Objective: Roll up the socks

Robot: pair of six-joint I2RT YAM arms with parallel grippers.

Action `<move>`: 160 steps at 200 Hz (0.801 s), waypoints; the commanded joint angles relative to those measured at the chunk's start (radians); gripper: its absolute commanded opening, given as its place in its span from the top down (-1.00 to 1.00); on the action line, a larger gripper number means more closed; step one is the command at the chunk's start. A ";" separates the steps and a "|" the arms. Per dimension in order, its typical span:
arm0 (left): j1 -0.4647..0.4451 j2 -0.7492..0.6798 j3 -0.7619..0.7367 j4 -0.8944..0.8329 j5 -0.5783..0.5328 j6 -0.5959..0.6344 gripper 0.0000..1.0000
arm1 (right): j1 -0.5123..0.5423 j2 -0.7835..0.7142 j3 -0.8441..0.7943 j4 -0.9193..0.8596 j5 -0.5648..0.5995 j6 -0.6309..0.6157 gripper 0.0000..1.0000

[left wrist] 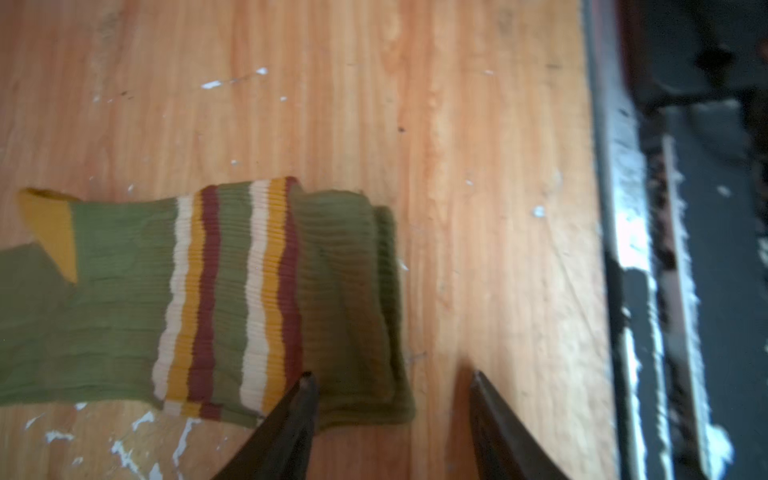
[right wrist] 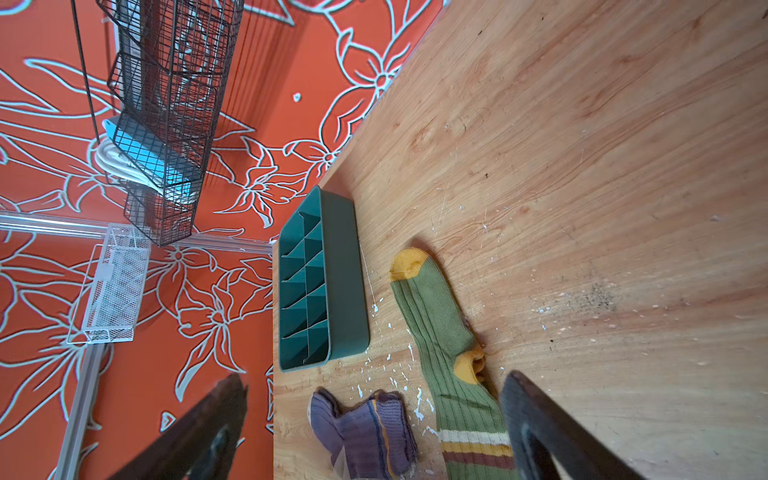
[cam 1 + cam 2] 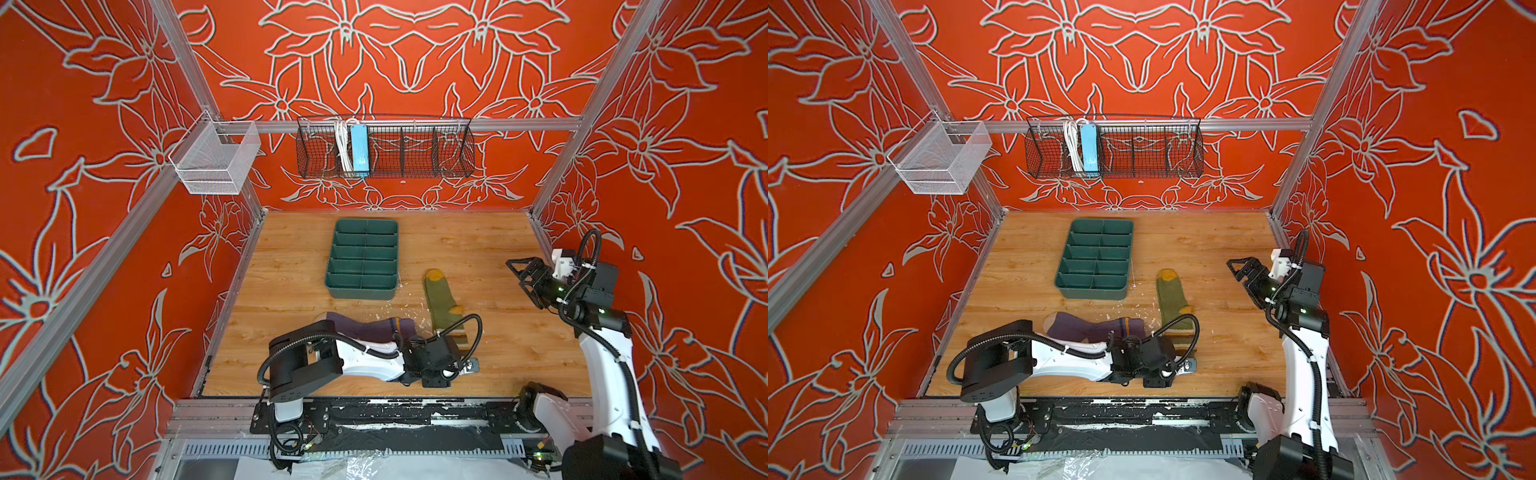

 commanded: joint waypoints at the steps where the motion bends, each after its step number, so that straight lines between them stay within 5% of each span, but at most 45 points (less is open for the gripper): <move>1: -0.004 0.045 -0.002 0.016 -0.024 -0.019 -0.07 | -0.008 -0.014 0.036 -0.019 -0.001 -0.005 -0.95; 40: -0.003 0.059 -0.014 0.043 -0.037 -0.036 0.18 | -0.008 -0.012 0.036 -0.012 0.000 -0.002 -0.95; 102: 0.013 0.082 -0.007 0.018 -0.049 -0.015 1.00 | -0.009 -0.012 0.026 -0.017 0.005 -0.007 -0.96; 160: 0.039 0.035 -0.032 -0.065 0.002 -0.019 1.00 | -0.006 0.013 -0.116 0.016 0.006 -0.001 -0.95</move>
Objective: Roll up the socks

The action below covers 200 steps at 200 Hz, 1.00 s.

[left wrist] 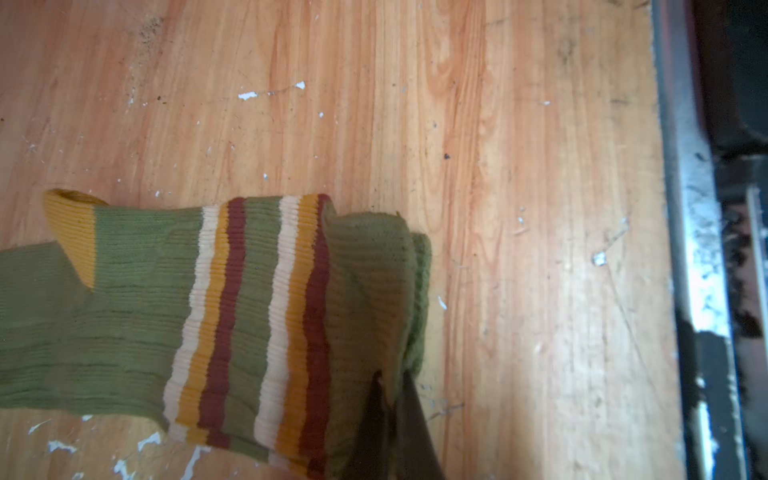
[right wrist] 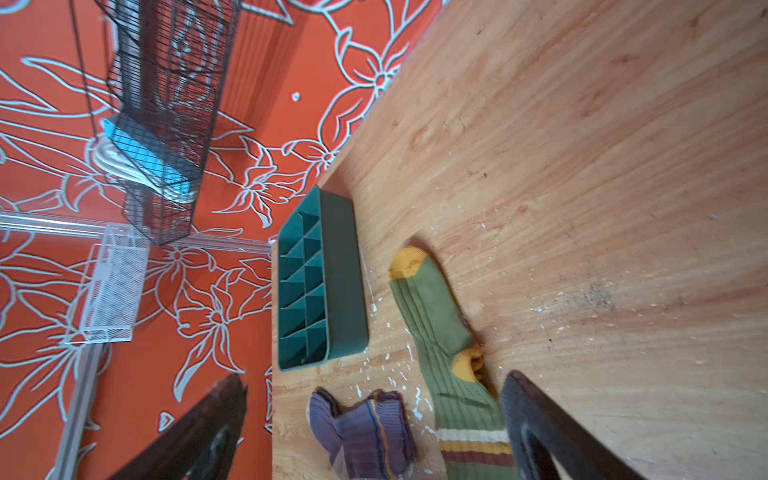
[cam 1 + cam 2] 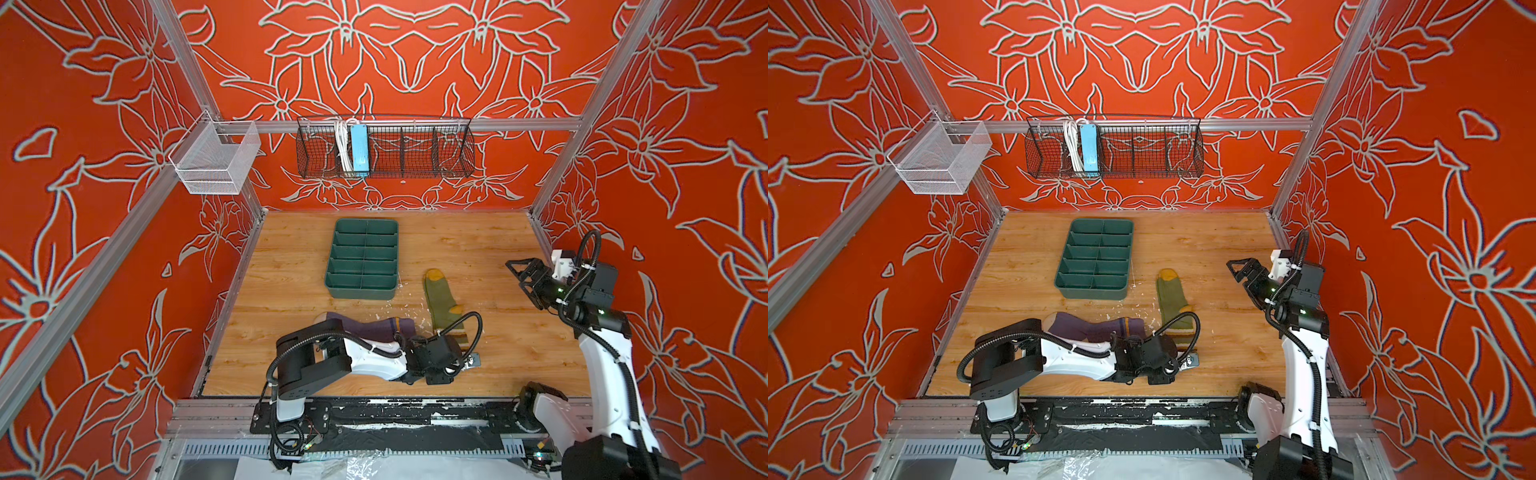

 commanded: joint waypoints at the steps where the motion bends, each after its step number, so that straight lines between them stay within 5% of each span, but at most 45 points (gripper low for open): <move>1: 0.021 -0.004 -0.034 -0.145 0.022 0.006 1.00 | -0.006 0.016 -0.081 0.003 0.007 0.001 -0.95; 84: 0.024 -0.029 -0.082 -0.199 0.053 -0.023 1.00 | 0.090 0.133 -0.171 0.050 0.048 0.046 -0.92; 200: 0.024 -0.043 -0.104 -0.158 0.062 -0.058 1.00 | 0.415 0.502 -0.156 0.490 0.016 0.394 -0.41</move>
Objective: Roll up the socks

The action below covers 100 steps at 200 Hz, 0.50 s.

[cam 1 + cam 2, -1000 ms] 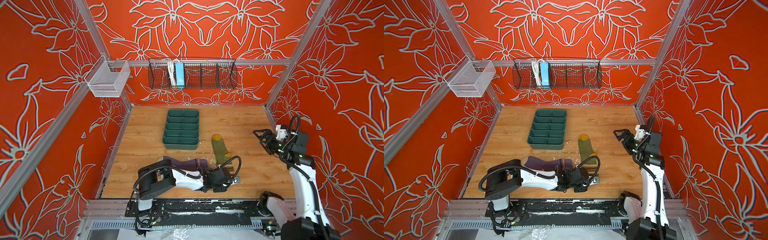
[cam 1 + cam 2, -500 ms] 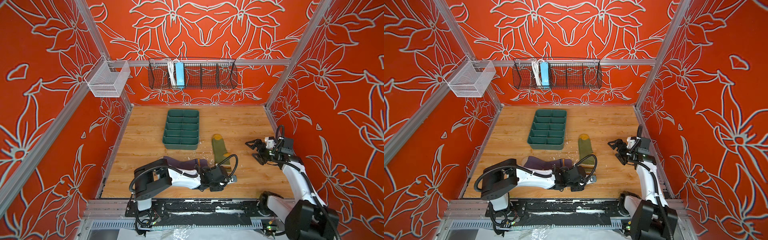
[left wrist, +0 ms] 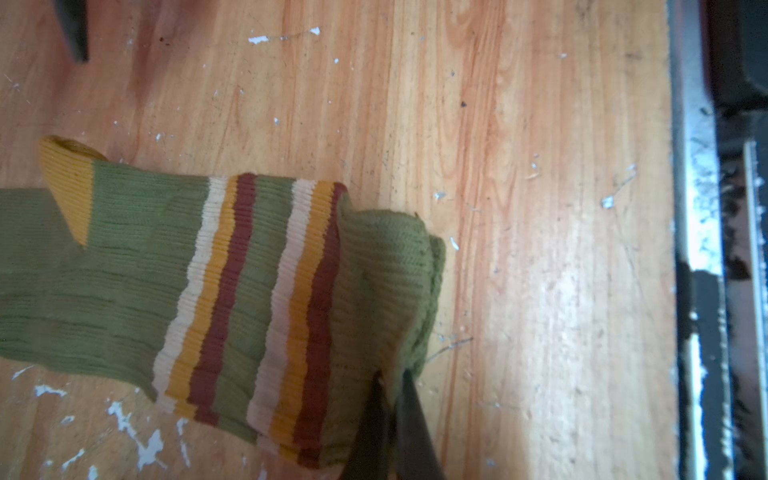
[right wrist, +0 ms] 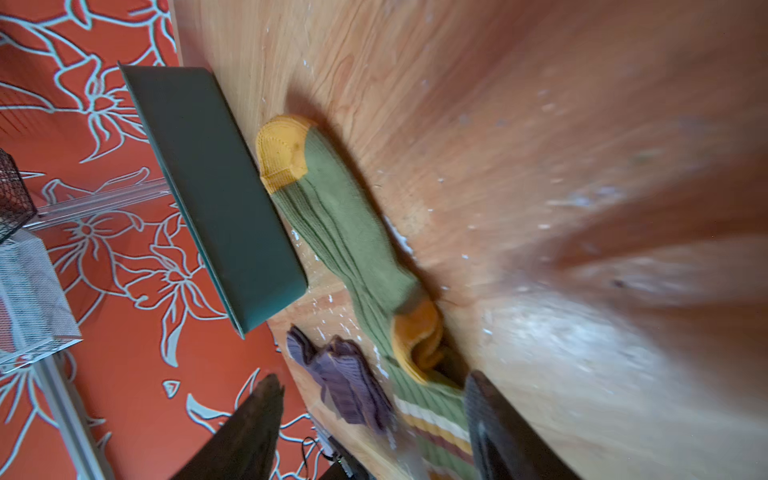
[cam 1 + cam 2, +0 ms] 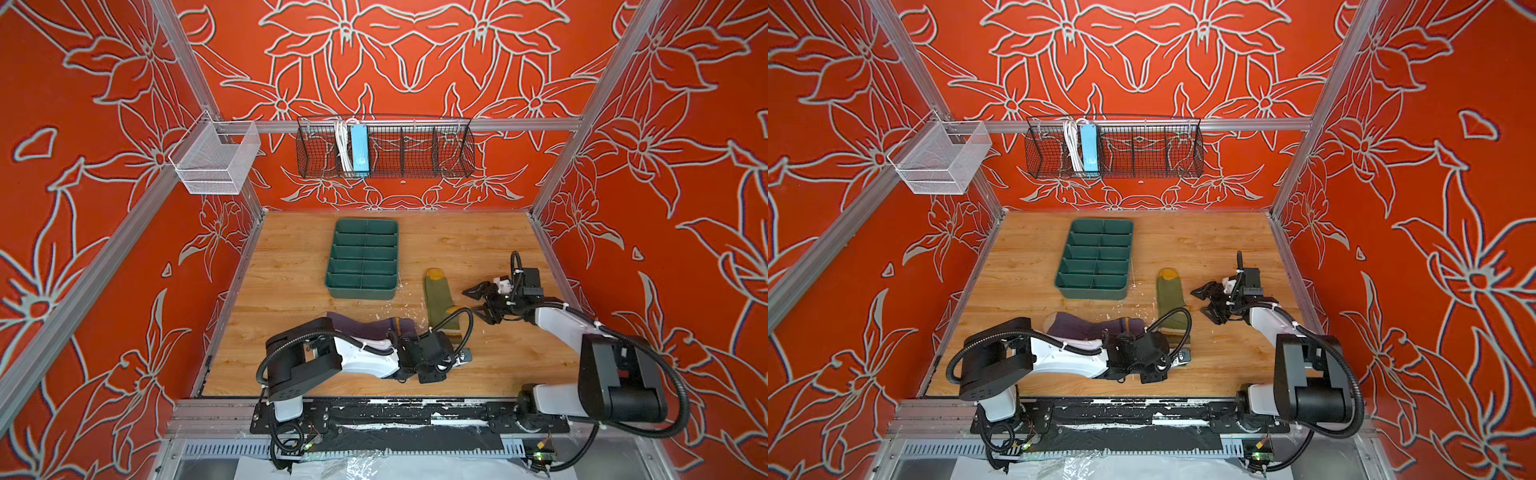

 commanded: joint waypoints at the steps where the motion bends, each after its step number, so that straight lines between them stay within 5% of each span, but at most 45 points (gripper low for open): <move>1: 0.003 0.014 -0.043 -0.133 0.024 -0.014 1.00 | 0.075 0.031 0.045 0.118 0.010 0.108 -0.41; 35: 0.003 0.011 -0.038 -0.139 0.018 -0.011 1.00 | 0.163 0.124 0.065 0.177 0.023 0.135 -0.41; 100: 0.037 0.008 -0.023 -0.156 0.022 0.003 1.00 | 0.174 0.359 0.113 0.291 0.032 0.145 -0.40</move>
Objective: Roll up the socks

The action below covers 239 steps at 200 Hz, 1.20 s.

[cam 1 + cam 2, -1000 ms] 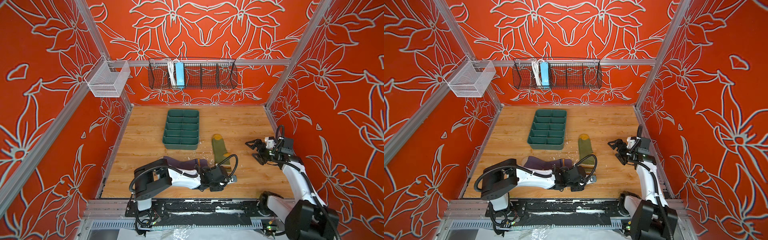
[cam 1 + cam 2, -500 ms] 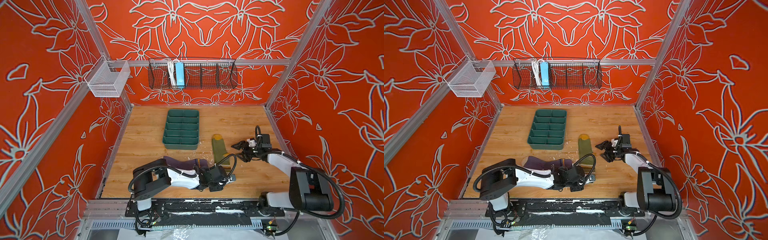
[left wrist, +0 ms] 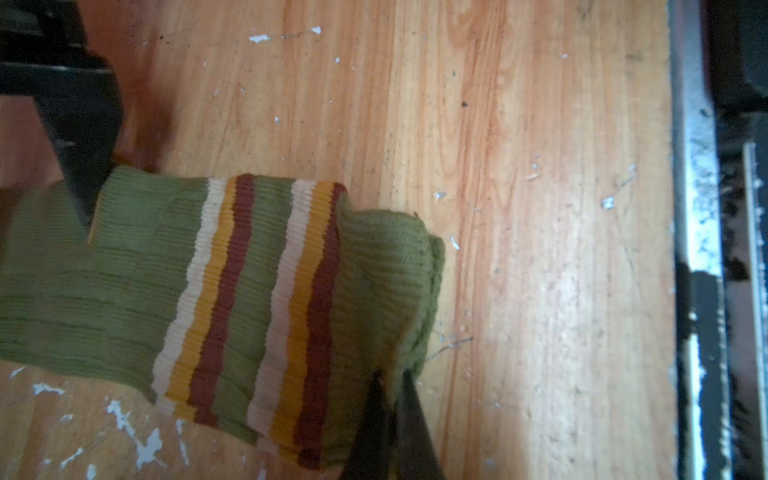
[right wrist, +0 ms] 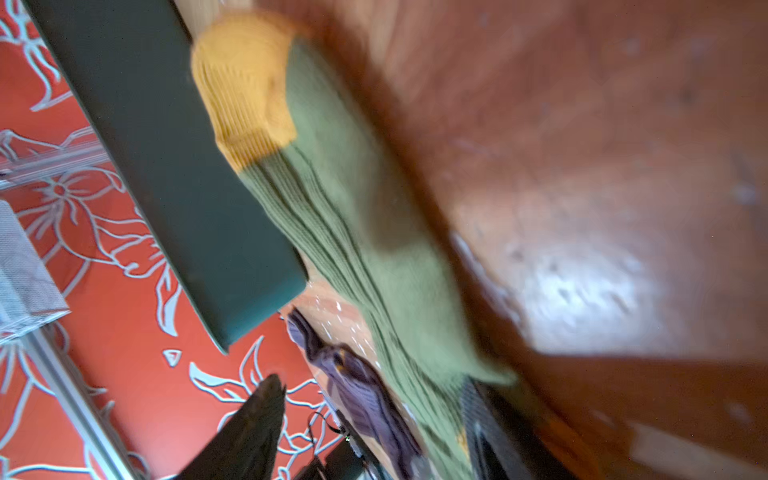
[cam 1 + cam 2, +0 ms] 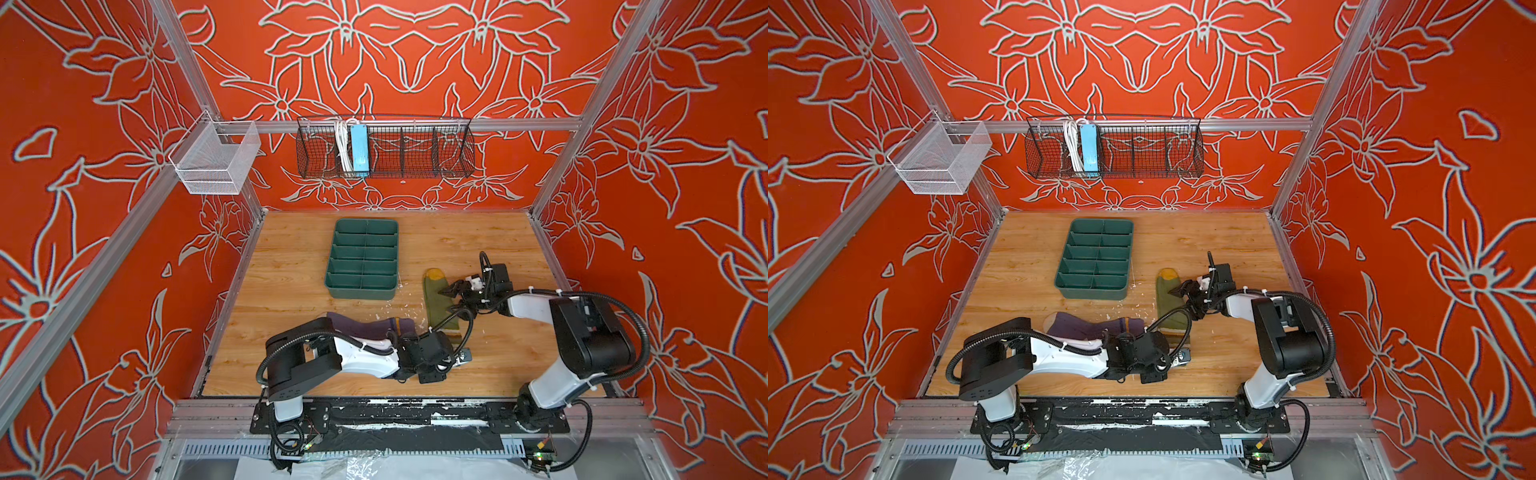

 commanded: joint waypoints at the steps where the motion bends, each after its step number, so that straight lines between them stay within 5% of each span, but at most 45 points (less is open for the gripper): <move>1: 0.027 0.009 -0.024 -0.155 0.019 0.005 1.00 | 0.006 0.076 0.031 0.048 0.053 0.024 -0.40; 58: 0.119 0.025 0.039 -0.225 0.170 0.067 1.00 | 0.003 0.135 0.157 -0.052 0.093 -0.050 -0.42; 93: 0.164 0.077 0.131 -0.336 0.292 0.121 1.00 | -0.032 -0.038 0.217 -0.224 0.156 -0.168 -0.58; 136: 0.212 0.103 0.202 -0.445 0.405 0.155 1.00 | -0.053 -0.463 0.358 -0.676 0.502 -0.517 -0.78; 183: 0.290 0.173 0.326 -0.617 0.582 0.157 1.00 | -0.022 -0.805 0.277 -0.809 0.896 -0.922 -0.66; 212: 0.338 0.208 0.388 -0.689 0.673 0.172 1.00 | 0.003 -0.914 0.234 -0.840 0.898 -1.212 -0.47; 239: 0.393 0.227 0.414 -0.684 0.768 0.152 1.00 | 0.058 -0.992 0.244 -0.882 0.668 -1.363 -0.42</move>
